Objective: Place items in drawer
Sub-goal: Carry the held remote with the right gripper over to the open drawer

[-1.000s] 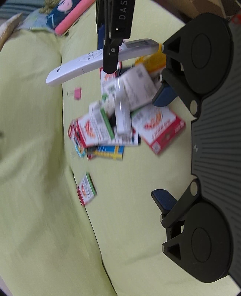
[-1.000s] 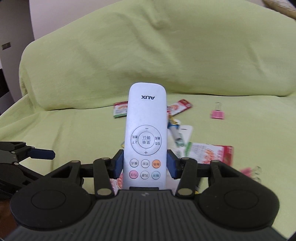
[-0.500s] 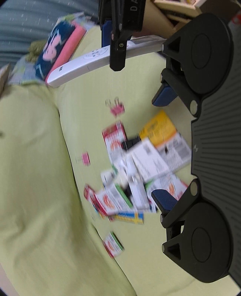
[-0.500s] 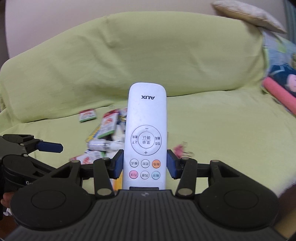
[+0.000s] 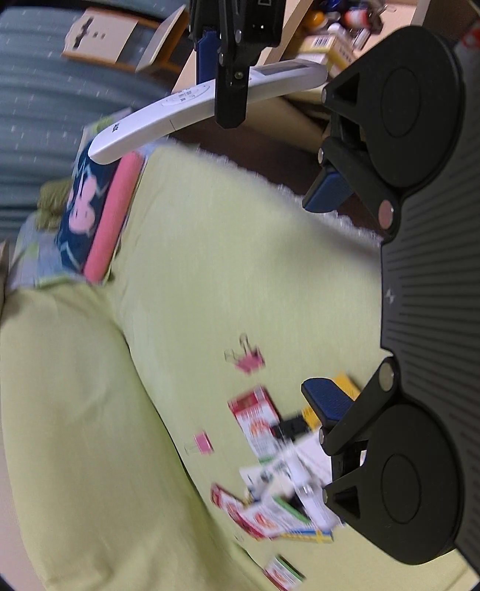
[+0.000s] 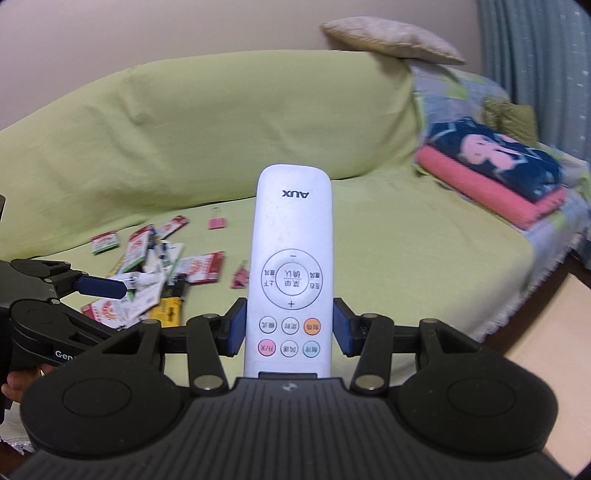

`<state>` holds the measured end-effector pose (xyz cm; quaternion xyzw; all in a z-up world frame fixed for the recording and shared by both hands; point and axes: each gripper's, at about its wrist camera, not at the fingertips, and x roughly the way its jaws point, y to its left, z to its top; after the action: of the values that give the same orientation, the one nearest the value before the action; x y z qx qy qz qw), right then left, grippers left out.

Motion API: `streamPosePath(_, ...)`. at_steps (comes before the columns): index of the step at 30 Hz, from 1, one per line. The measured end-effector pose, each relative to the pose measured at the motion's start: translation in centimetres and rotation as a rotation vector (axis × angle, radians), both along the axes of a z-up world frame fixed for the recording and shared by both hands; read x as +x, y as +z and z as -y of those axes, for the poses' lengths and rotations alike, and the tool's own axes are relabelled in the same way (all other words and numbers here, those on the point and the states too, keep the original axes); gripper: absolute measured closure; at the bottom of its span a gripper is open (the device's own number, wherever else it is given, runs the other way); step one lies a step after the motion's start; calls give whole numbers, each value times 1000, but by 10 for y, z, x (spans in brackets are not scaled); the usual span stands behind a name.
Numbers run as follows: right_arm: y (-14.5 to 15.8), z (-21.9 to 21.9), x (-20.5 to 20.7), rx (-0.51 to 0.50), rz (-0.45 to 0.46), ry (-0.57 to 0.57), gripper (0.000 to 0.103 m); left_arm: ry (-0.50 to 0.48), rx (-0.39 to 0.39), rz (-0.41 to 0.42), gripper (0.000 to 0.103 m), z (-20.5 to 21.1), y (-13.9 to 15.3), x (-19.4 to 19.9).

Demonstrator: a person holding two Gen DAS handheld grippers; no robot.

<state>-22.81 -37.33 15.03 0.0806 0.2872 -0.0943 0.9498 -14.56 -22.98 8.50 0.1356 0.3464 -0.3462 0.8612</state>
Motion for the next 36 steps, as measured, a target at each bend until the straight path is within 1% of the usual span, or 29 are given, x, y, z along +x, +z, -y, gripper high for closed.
streamPosePath(5, 0, 23, -43, -9, -18, -57, 59, -69, -2, 5, 6, 29, 7, -26)
streamPosePath(13, -8, 67, -111, -24, -101, -108, 59, -149, 22, 6, 6, 65, 8, -62)
streamPosePath(16, -17, 81, -136, -19, -141, -117, 59, -173, 38, 7, 6, 80, 5, -73)
streamPosePath(20, -37, 92, -159, -3, -213, -96, 59, -208, 62, 9, 6, 95, 0, -85)
streamPosePath(26, -72, 102, -174, 41, -292, -19, 59, -242, 107, 9, 6, 114, -8, -99)
streamPosePath(33, -122, 110, -167, 113, -399, 57, 59, -245, 152, 10, 6, 121, -15, -103)
streamPosePath(36, -145, 110, -162, 140, -445, 108, 59, -240, 168, 6, 6, 121, -19, -101)
